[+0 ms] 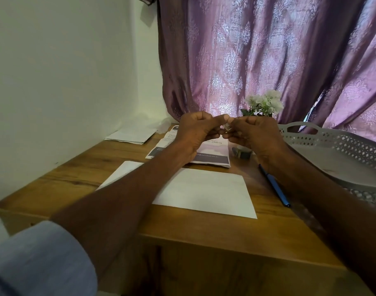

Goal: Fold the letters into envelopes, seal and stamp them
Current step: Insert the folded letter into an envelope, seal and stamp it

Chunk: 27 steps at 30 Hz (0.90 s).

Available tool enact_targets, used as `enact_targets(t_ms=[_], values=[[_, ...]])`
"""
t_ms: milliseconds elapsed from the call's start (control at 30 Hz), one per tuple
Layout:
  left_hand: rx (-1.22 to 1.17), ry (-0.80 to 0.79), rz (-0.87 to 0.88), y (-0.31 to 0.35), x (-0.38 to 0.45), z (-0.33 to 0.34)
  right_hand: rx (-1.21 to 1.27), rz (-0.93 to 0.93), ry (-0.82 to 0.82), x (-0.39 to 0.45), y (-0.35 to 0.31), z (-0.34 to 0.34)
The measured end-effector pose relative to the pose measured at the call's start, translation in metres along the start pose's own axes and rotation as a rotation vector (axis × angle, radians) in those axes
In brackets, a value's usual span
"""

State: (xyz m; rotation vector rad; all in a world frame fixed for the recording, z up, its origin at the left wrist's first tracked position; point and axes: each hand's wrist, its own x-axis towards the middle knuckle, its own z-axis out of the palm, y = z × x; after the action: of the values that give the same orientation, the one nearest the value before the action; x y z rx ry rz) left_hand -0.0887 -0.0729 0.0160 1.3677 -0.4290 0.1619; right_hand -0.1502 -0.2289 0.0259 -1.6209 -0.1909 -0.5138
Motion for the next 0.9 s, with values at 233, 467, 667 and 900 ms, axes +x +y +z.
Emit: enact_targets(t_ms=[233,467,667,900], values=[[-0.025,-0.15,-0.073,0.003,0.003,-0.002,0.033,0.053,-0.001,0.001,-0.004,-0.003],[0.013,-0.114,-0.064,0.003,0.002,-0.002,0.031,0.073,0.04,0.002,-0.003,-0.002],[-0.005,-0.138,-0.092,0.001,0.002,0.001,-0.033,0.061,0.041,0.002,-0.002,-0.009],[-0.023,-0.095,-0.094,0.002,0.001,0.003,0.044,0.121,0.051,0.008,0.003,-0.002]])
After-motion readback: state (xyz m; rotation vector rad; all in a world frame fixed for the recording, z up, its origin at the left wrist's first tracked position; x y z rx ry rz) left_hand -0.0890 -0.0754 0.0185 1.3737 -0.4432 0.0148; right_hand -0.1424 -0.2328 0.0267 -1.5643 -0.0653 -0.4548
